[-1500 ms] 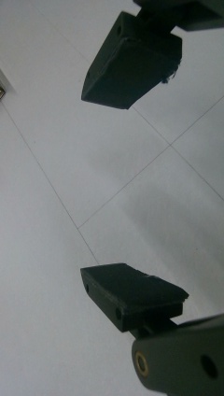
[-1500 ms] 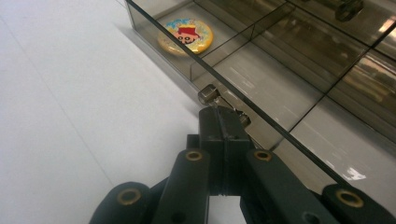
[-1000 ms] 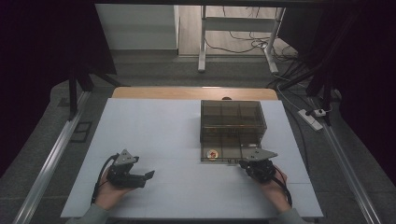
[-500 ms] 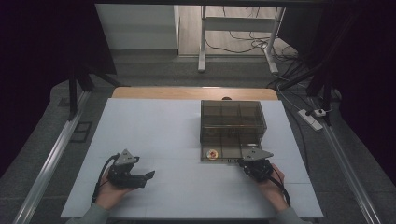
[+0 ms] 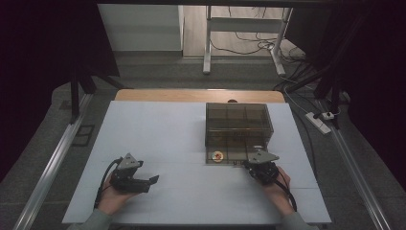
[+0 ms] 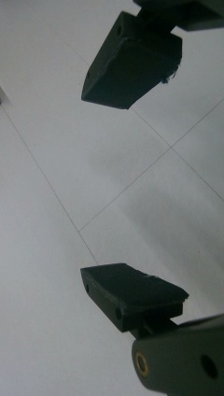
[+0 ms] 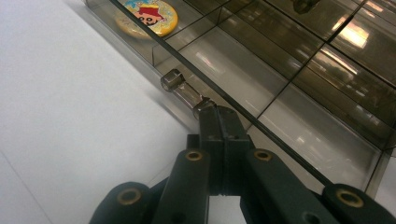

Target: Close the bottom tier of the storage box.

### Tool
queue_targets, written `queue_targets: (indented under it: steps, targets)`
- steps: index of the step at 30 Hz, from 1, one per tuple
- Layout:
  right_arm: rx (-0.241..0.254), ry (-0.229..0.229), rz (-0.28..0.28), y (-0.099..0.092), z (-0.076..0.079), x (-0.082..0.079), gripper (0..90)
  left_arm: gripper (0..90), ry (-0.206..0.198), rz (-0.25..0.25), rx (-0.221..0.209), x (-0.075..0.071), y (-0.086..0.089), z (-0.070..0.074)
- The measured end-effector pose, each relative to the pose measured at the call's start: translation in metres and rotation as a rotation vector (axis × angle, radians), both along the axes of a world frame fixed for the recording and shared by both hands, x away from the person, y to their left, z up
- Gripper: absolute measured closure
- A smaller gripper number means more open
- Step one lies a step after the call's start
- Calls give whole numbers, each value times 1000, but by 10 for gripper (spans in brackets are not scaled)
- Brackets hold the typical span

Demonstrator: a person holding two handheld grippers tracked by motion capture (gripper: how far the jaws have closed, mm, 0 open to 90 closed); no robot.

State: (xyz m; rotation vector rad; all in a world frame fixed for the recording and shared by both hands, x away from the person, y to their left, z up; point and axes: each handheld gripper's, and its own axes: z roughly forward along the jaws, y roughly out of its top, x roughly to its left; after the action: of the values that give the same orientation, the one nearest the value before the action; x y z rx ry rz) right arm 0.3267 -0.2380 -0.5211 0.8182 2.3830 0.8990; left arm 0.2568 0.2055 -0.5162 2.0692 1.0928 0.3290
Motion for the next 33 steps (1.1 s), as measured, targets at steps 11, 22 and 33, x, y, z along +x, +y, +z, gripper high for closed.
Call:
queue_targets:
  steps: [11, 22, 33]
  targets:
    - [3, -11, -11, 2, -1, 4, 900, 158, 0, -2, 4, 0, 0, 0]
    - [7, -19, -26, 5, -2, 9, 900, 157, 3, -4, 3, 1, 0, -1]
    - [16, -26, -37, 5, -1, 15, 900, 157, 4, -3, 2, 2, 1, -1]
